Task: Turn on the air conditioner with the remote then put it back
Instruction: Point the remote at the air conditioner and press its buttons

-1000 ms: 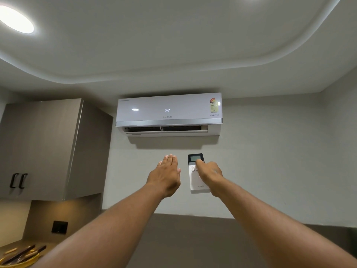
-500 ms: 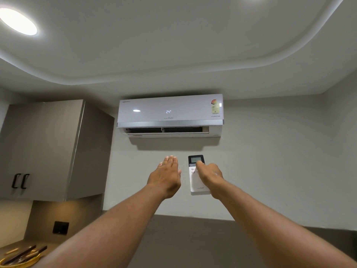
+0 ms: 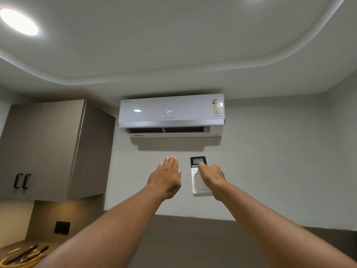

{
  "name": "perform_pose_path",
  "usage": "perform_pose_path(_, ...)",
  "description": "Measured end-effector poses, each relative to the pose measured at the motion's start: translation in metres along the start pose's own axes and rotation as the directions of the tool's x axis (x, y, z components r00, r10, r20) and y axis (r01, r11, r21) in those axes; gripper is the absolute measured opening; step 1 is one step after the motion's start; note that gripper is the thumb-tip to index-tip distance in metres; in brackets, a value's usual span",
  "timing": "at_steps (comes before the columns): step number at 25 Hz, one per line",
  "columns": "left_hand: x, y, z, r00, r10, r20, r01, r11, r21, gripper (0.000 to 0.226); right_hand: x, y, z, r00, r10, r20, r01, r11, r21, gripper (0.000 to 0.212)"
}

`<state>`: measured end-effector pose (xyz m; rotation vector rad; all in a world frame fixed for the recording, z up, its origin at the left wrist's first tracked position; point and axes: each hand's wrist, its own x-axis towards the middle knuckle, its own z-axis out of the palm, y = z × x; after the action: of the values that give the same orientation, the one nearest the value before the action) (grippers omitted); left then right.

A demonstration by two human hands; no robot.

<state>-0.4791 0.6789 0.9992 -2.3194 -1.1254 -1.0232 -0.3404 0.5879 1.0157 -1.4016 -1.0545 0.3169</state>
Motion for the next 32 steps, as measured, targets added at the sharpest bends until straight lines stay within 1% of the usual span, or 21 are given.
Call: perform_pose_path(32, -0.007, -0.007, -0.010, 1.000, 0.001, 0.009, -0.001, 1.000, -0.001, 0.058, -0.014, -0.006, 0.003, 1.000, -0.008, -0.003, 0.008, 1.000, -0.006, 0.022)
